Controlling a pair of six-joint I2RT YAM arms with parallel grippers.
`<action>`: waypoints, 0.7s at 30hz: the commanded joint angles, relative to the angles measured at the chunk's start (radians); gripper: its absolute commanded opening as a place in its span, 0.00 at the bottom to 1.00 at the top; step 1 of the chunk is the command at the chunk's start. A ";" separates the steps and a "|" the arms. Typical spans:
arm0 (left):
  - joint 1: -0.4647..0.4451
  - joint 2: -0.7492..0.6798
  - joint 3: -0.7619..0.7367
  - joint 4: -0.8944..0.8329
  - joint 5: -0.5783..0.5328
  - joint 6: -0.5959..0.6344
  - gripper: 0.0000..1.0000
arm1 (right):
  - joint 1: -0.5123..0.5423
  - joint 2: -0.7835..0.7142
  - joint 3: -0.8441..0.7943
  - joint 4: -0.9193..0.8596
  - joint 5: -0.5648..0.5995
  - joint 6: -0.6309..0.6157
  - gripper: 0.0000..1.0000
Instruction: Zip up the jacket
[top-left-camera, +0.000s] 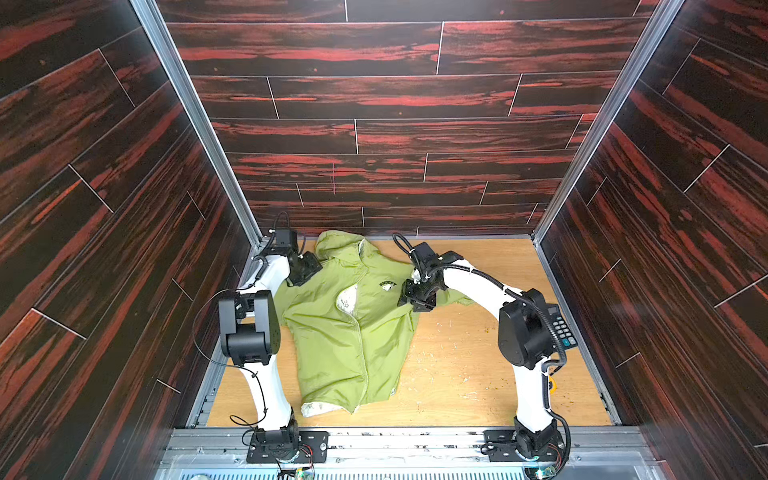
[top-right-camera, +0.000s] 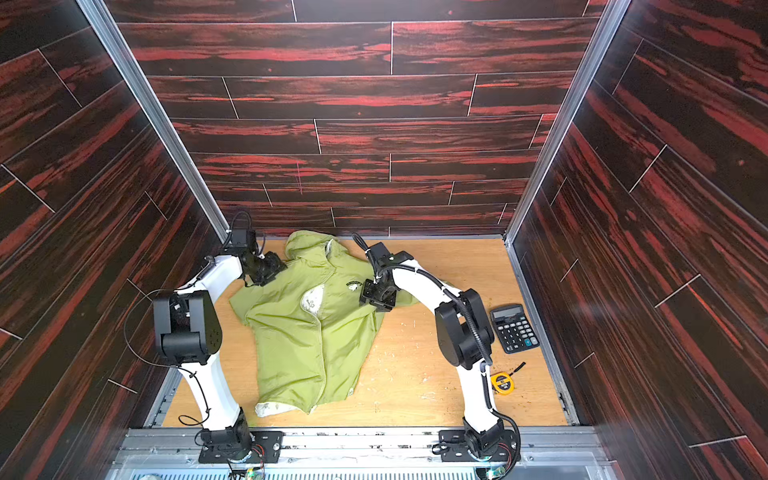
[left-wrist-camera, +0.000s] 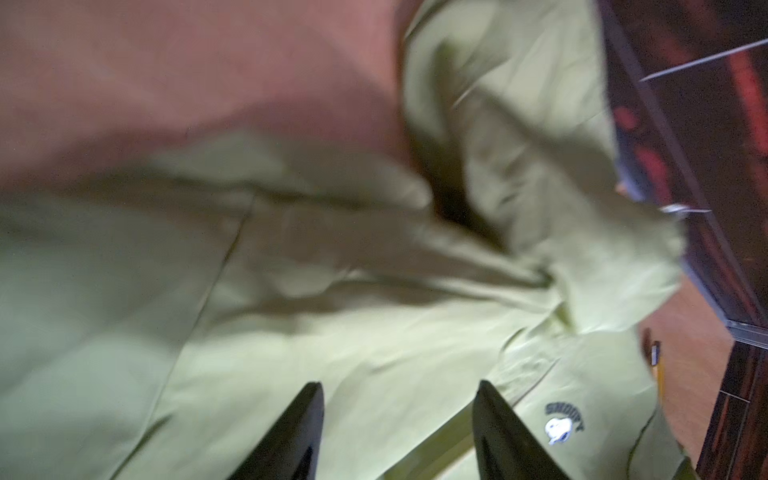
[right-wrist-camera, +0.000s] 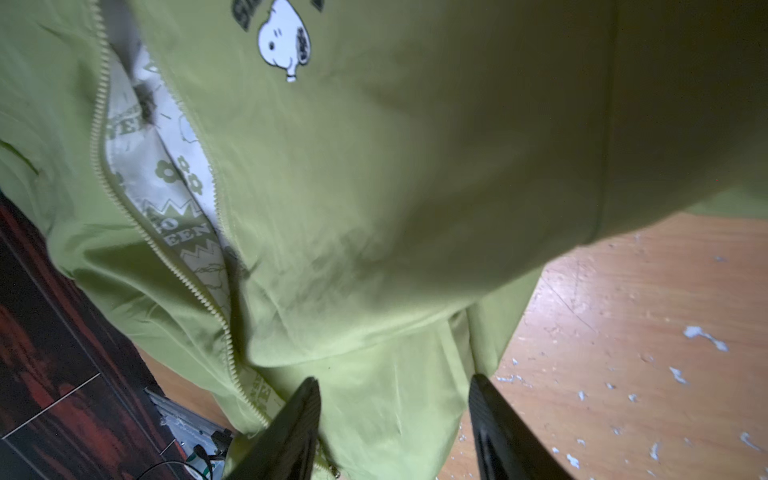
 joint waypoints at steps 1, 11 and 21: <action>-0.006 0.040 0.093 0.025 0.007 0.120 0.60 | 0.005 0.075 0.025 -0.012 -0.025 0.026 0.59; -0.077 0.154 0.211 -0.017 -0.061 0.323 0.62 | 0.006 0.110 0.059 -0.056 -0.037 0.005 0.49; -0.151 0.295 0.385 -0.145 -0.151 0.436 0.59 | 0.007 0.164 0.135 -0.099 -0.053 -0.013 0.32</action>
